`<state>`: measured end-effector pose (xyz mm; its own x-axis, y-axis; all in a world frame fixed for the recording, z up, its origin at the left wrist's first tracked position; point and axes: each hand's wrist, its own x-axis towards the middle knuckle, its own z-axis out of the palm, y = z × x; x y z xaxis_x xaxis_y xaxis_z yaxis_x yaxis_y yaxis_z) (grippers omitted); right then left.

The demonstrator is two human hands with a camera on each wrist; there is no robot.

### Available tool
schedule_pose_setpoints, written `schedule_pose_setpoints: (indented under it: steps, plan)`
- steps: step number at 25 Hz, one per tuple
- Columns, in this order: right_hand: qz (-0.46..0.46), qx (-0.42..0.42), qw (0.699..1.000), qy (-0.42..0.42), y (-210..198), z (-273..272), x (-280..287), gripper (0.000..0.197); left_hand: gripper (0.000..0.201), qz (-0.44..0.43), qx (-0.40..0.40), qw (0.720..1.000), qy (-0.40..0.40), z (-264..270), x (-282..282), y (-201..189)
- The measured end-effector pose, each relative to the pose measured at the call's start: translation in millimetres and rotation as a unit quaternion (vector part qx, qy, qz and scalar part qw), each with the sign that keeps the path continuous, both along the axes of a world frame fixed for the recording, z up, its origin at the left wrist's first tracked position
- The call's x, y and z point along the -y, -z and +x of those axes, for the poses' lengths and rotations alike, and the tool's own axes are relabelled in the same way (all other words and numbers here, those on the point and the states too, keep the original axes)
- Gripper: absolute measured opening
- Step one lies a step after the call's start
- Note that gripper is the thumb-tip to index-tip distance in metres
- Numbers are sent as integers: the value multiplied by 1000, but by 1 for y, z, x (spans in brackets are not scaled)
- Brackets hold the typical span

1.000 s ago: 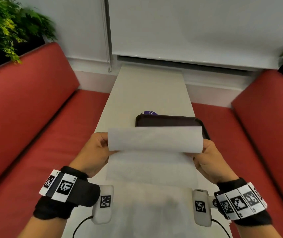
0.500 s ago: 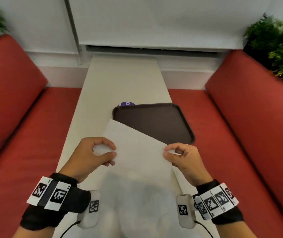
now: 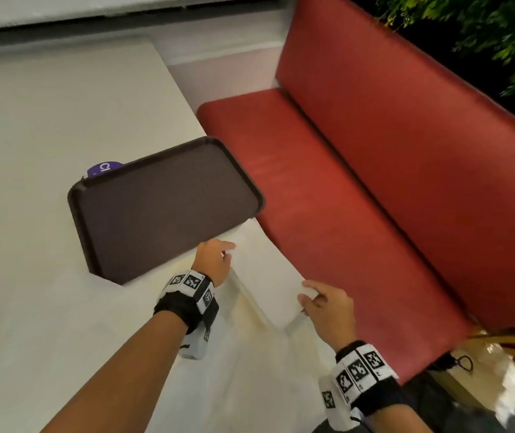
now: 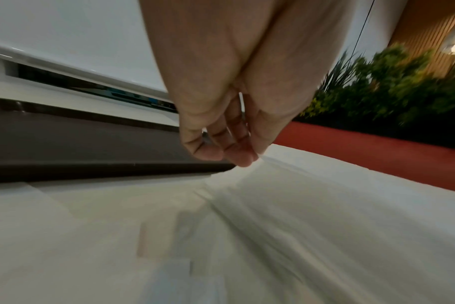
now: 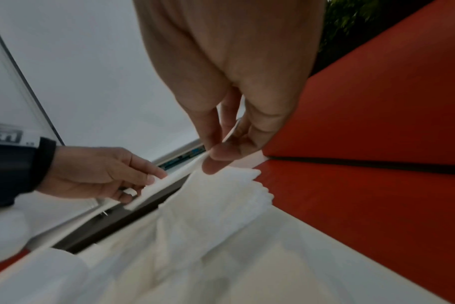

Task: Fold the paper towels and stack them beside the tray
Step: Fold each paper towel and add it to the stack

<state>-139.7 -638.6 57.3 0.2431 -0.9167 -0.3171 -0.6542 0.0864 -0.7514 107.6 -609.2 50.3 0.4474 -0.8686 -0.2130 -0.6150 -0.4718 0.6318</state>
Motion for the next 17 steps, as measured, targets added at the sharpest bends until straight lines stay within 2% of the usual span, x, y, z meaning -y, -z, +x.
schedule_pose_setpoints:
  steps: [3,5,7,9,11,13,15,17]
  plan:
    - [46,-73,993,-75,17,10,15,34,42,136,40,989,48,0,21,17]
    - [40,-178,972,-149,14,7,13,47,47,185,62,980,42,-1,17,10]
    - [-21,-235,955,-181,-2,1,1,49,44,100,39,994,-17,7,-12,-13]
    - [-41,-192,957,-215,-20,7,-19,48,31,-23,-33,995,-95,18,-72,-48]
    - [-62,-142,940,-306,-26,31,-47,50,15,-46,-92,982,-156,20,-150,-75]
    - [-81,-121,896,-420,-21,64,-72,61,13,26,-119,972,-199,11,-223,-75]
    - [-83,-163,830,-526,-14,103,-95,77,14,123,-144,951,-244,-5,-289,-61]
    - [-84,-218,773,-590,-5,133,-110,89,12,188,-181,926,-272,-23,-339,-45]
